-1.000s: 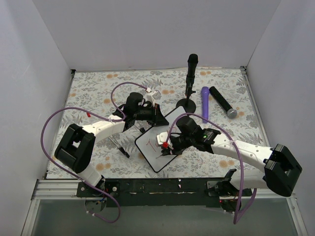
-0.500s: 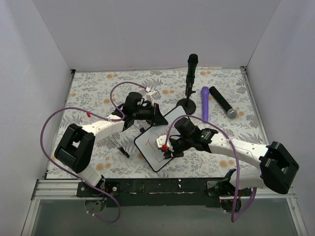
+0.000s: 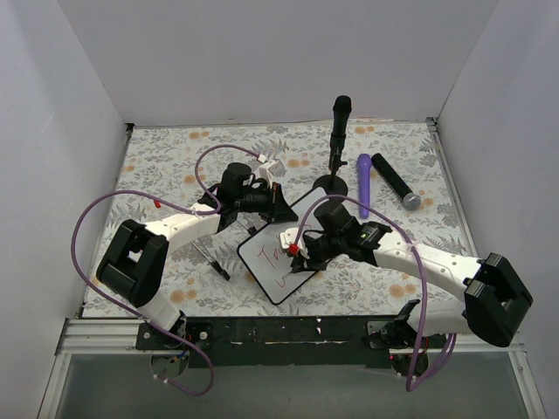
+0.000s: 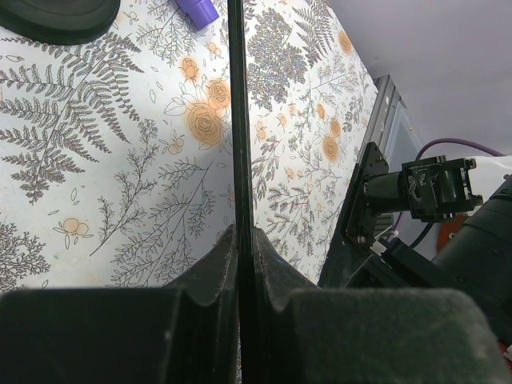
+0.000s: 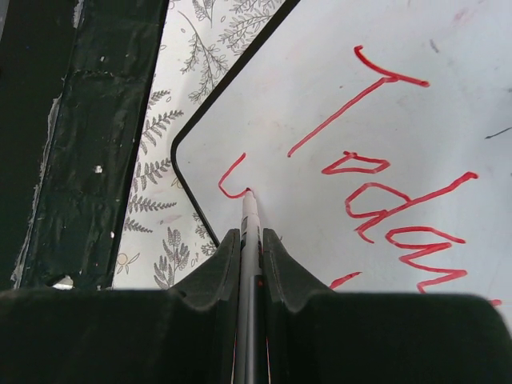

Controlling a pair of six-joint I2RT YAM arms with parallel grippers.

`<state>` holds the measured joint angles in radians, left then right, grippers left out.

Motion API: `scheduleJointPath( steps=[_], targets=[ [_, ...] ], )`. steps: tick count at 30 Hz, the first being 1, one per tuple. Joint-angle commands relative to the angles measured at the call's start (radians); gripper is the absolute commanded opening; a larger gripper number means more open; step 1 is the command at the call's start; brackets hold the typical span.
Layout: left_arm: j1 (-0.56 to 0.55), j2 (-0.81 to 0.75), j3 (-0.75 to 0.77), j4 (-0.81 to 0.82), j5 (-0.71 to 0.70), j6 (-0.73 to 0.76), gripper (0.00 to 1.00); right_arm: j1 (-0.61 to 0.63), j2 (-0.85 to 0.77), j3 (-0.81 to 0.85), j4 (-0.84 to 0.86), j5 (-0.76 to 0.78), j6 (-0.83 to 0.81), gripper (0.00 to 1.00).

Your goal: Write a sentence on the whiteboard

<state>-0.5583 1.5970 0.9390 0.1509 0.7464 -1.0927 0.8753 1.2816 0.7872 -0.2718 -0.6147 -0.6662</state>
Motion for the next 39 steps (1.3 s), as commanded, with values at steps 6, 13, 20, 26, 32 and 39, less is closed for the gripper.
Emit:
scheduleJointPath(
  steps=[6,13,20,26,32,39],
  targets=[
    [0.0,-0.011,0.0,0.052,0.024,0.053,0.0,-0.012,-0.016,0.055,0.059,0.023,0.02,0.01],
    [0.0,-0.011,0.012,0.033,0.018,0.068,0.0,-0.013,0.004,0.029,-0.012,-0.006,-0.032,0.01],
    [0.0,-0.011,0.012,0.029,0.018,0.073,0.0,-0.013,0.021,0.018,-0.075,-0.025,-0.065,0.01],
    [0.0,-0.011,0.015,0.029,0.019,0.074,0.0,-0.001,0.05,0.012,-0.099,-0.042,-0.078,0.01],
    [0.0,-0.012,0.014,0.033,0.019,0.073,0.0,0.025,0.082,0.023,-0.106,-0.036,-0.078,0.01],
    [0.0,-0.011,0.009,0.041,0.021,0.07,0.0,0.05,0.11,0.07,-0.086,-0.043,-0.055,0.01]
  ],
)
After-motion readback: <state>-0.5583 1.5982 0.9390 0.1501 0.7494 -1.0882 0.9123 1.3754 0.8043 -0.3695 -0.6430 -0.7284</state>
